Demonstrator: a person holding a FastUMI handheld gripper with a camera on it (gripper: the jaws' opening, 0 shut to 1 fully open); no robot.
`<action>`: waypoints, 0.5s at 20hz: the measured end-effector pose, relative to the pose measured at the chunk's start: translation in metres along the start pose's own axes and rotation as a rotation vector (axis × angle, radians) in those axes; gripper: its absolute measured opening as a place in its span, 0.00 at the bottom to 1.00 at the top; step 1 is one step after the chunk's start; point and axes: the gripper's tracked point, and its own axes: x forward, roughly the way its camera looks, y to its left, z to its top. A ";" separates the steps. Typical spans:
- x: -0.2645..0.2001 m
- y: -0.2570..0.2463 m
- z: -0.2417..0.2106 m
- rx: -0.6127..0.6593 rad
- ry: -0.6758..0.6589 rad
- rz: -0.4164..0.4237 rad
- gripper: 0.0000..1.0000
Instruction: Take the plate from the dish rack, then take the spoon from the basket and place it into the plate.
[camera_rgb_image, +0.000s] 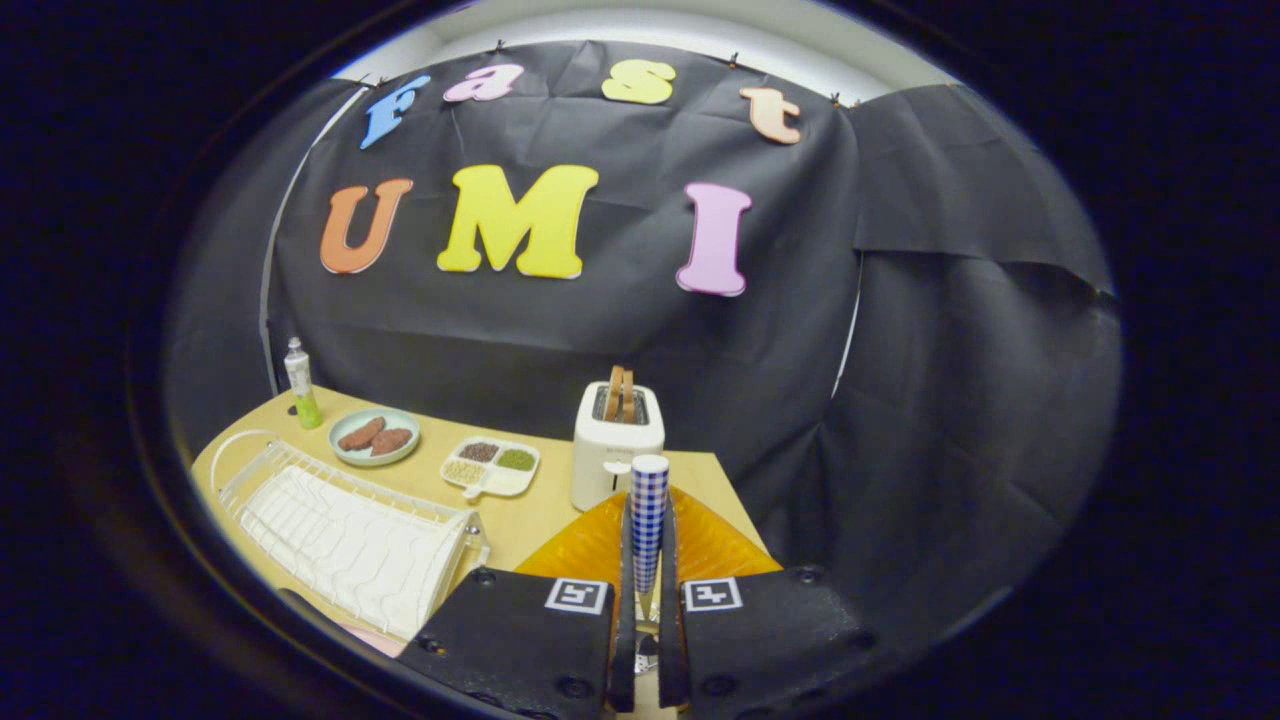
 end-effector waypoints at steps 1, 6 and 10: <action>-0.015 0.003 0.003 -0.003 -0.014 -0.012 0.15; -0.099 0.035 -0.019 0.070 0.003 -0.034 0.14; -0.150 0.076 -0.062 0.121 0.038 0.006 0.15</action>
